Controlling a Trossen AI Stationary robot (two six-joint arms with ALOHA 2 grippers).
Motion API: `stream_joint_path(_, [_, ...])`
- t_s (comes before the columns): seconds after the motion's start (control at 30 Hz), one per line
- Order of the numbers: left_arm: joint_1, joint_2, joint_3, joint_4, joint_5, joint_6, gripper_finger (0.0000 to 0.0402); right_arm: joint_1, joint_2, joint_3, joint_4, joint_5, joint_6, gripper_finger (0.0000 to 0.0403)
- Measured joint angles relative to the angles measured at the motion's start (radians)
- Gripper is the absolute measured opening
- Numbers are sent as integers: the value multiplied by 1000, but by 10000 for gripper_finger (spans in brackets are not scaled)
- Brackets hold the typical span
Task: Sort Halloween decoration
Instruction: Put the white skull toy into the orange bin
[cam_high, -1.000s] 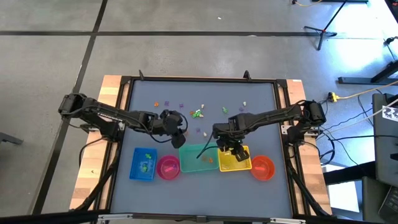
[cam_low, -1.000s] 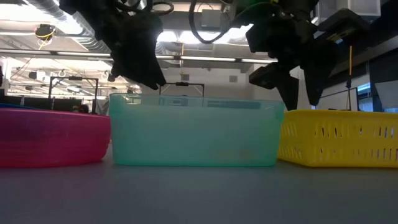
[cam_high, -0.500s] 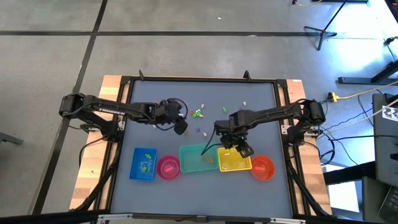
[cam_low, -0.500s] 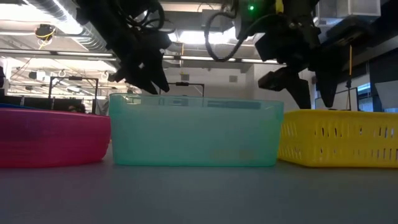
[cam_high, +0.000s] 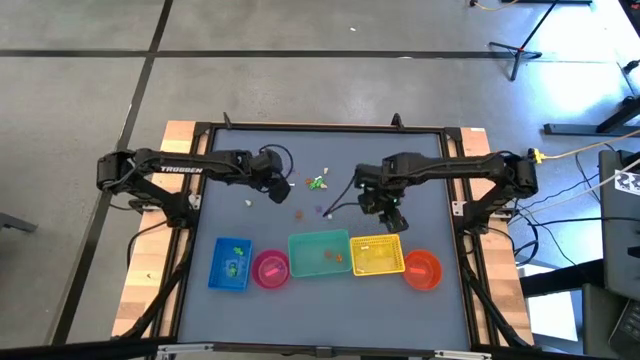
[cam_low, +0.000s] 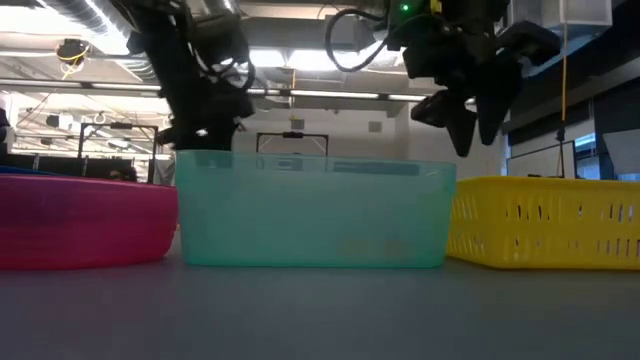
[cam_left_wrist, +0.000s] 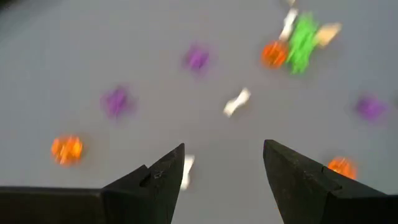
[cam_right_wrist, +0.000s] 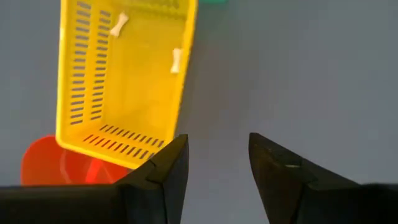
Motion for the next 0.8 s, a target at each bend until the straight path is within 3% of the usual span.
stream_joint_path(0.3, [22,0,0,-306,207,50,203,-43,-2,0,92,0,-16,166])
stream_joint_path(0.43, [9,0,0,-377,209,39,203,-41,-2,0,137,0,-18,166])
stream_joint_path(0.63, [4,0,0,-381,184,-190,203,-40,-2,0,174,0,-18,166])
stream_joint_path(0.8, [4,0,-35,-357,184,-236,203,-40,-1,0,173,0,-19,166])
